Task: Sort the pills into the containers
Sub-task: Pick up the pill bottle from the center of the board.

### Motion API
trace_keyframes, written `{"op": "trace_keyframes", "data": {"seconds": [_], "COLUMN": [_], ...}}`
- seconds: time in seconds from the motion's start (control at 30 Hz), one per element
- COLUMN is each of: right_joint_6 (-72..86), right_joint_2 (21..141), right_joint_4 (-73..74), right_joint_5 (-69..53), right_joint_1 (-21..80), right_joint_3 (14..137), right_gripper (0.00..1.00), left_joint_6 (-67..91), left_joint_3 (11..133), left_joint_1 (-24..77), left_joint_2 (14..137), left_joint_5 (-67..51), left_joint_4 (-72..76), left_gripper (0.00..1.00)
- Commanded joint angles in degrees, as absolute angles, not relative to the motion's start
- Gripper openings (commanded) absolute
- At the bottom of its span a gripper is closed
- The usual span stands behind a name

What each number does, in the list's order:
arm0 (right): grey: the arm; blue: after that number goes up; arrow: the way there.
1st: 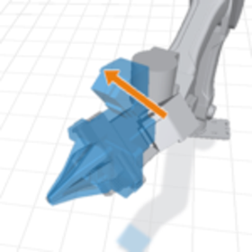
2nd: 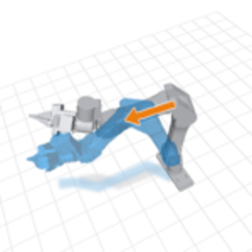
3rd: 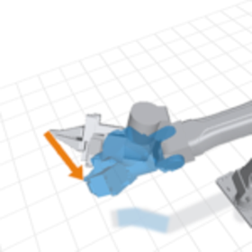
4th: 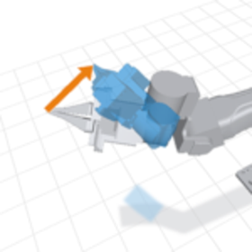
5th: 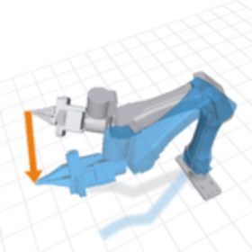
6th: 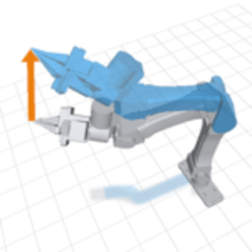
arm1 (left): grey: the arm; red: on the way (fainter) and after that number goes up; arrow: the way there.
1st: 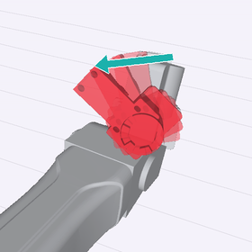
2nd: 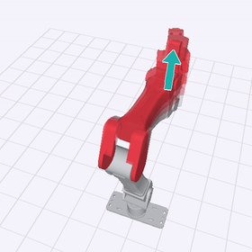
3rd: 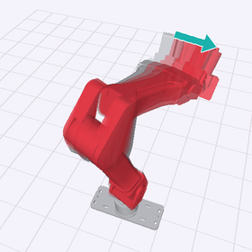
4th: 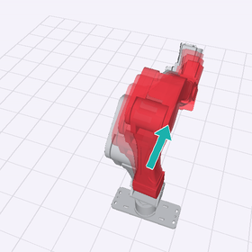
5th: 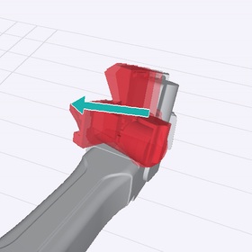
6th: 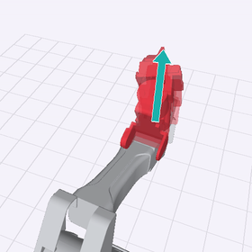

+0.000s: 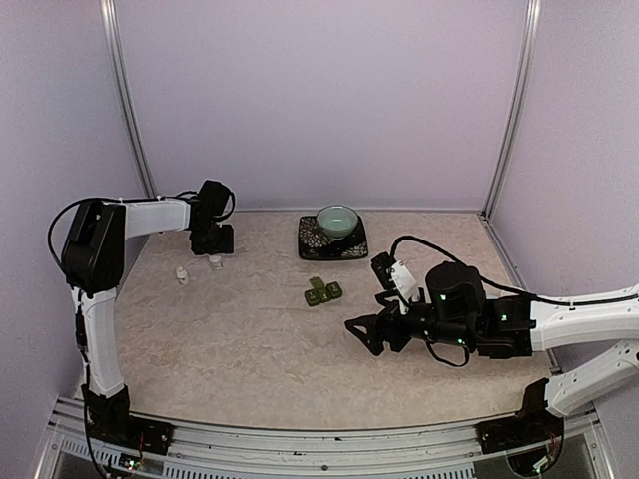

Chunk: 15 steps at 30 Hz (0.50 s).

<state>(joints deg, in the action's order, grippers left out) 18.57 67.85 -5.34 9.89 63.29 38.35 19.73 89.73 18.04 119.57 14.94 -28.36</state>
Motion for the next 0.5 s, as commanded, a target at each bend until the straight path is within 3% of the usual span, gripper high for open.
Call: {"op": "trace_keyframes", "data": {"seconds": [0.0, 0.33, 0.47], "right_joint_6": [19.03, 18.68, 18.67], "right_joint_2": [68.43, 69.00, 68.99], "right_joint_4": [-4.99, -4.56, -4.42], "right_joint_5": [9.68, 9.34, 9.41], "right_joint_1": [62.84, 62.84, 62.84], "right_joint_3": [38.26, 39.20, 39.20], "right_gripper": [0.95, 0.95, 0.95], "left_joint_6": [20.04, 20.39, 20.43], "left_joint_3": [89.89, 89.79, 89.47], "left_joint_1": [18.49, 18.63, 18.57], "left_joint_2": [120.23, 120.42, 120.39], "left_joint_5": [16.98, 19.96, 20.14], "left_joint_4": [-29.35, -31.56, -31.88], "left_gripper": [0.58, 0.55, 0.44]}}
